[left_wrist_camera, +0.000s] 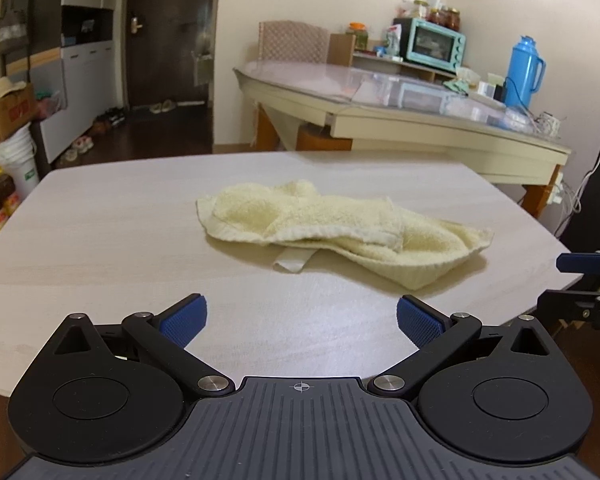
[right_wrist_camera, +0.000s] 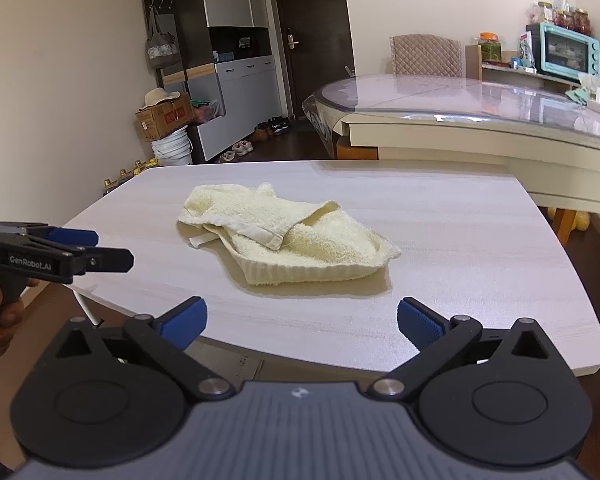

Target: Fold towel

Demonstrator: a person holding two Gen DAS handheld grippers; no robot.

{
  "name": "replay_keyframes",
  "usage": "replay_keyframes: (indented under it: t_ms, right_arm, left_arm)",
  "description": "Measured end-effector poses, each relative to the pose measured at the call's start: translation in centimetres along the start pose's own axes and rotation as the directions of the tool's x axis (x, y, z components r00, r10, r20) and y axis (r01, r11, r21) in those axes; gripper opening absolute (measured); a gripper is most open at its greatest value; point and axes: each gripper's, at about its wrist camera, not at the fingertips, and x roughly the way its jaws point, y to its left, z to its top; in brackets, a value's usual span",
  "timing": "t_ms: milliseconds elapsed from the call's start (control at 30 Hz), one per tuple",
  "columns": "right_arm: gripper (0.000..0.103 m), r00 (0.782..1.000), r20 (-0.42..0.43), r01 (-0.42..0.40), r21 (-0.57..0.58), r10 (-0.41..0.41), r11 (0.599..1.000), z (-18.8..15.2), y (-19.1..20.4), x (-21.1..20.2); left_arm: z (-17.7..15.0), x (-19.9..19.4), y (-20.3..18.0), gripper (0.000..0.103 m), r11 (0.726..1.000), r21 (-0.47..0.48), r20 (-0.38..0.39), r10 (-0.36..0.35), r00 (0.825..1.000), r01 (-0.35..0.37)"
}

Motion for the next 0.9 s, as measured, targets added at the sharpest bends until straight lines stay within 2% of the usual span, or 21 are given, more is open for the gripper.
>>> replay_keyframes:
  t_ms: [167,367,433,900]
  right_arm:
    - [0.103,1.0,0.017,-0.012,0.015,0.012,1.0,0.2,0.1,0.2]
    - [0.103,1.0,0.022,-0.016,0.008,0.016,1.0,-0.1,0.0,-0.2]
    - [0.103,1.0,0.021,-0.017,0.007,0.017,1.0,0.2,-0.1,0.8]
    - [0.103,1.0,0.016,-0.014,0.001,0.014,1.0,-0.8,0.2,-0.9]
  left_arm:
    - [0.1,1.0,0.1,0.103,1.0,0.003,-0.057,0.017,0.998,-0.017]
    - [0.0,1.3,-0.7,0.103,0.999,0.015,-0.062,0.038,0.997,-0.037]
    - [0.0,0.8,-0.4,0.103,0.999,0.011,-0.056,0.032,0.998,-0.031]
    - [0.0,1.0,-0.5,0.103,1.0,0.011,-0.062,0.021,0.998,-0.02]
